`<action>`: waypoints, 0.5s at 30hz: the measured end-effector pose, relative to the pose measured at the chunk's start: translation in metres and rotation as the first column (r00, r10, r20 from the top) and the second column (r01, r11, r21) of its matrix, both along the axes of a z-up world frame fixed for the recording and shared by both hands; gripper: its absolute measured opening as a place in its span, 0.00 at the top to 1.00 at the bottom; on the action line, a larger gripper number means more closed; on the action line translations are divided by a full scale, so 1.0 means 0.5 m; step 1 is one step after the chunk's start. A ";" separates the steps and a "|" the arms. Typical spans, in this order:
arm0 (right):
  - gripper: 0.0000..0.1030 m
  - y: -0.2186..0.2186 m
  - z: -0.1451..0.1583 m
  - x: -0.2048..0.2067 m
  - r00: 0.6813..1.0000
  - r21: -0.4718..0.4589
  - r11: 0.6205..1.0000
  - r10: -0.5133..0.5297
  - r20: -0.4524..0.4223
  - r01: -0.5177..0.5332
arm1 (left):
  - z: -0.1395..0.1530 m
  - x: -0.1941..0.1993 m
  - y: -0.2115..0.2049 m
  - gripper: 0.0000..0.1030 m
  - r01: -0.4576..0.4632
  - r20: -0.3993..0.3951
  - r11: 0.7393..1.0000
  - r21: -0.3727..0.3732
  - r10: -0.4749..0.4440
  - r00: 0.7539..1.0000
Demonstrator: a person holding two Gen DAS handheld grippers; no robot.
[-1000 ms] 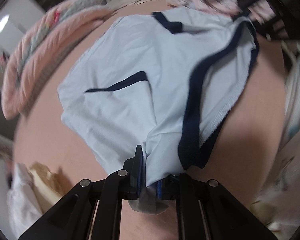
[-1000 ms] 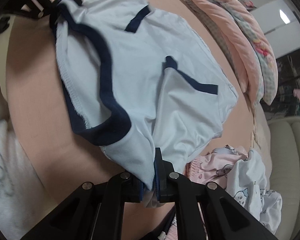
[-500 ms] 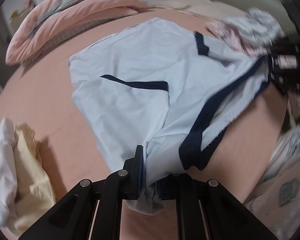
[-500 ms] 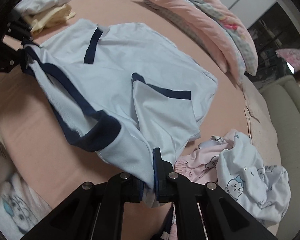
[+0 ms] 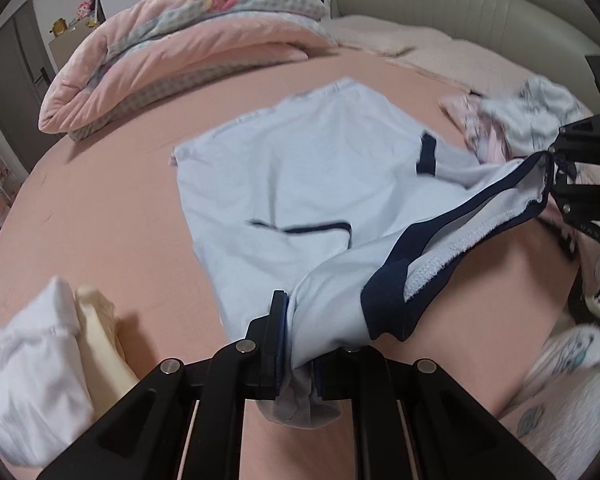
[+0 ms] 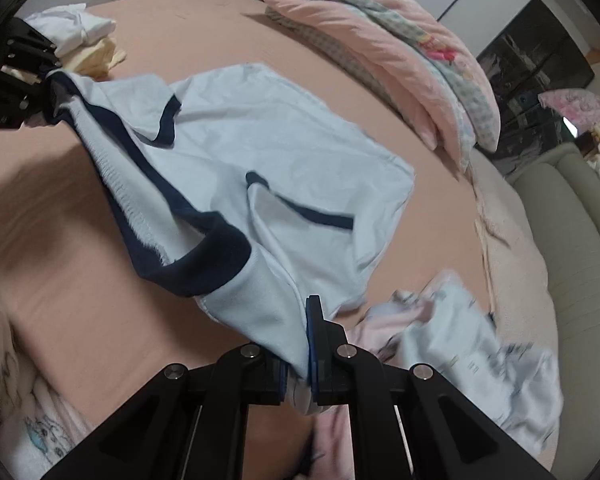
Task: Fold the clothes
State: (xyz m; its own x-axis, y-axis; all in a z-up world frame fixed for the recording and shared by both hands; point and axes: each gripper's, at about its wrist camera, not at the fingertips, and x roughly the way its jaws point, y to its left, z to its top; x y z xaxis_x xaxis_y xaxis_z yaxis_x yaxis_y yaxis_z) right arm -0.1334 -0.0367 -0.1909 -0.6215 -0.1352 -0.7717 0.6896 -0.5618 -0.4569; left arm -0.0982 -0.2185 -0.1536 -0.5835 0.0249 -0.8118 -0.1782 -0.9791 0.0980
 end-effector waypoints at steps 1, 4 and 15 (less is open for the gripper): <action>0.94 -0.005 0.006 -0.007 1.000 0.021 1.000 0.018 -0.018 -0.017 | 0.005 -0.011 -0.006 0.91 0.002 -0.003 1.000 0.004 -0.002 1.000; 0.94 -0.022 0.021 -0.023 0.996 0.067 0.996 0.063 -0.060 -0.059 | 0.025 -0.041 -0.021 0.91 0.003 -0.015 1.000 0.008 -0.003 1.000; 0.94 -0.055 0.074 -0.106 0.988 0.112 0.989 0.106 -0.111 -0.094 | 0.068 -0.123 -0.029 0.91 0.033 -0.047 0.996 -0.086 -0.037 0.998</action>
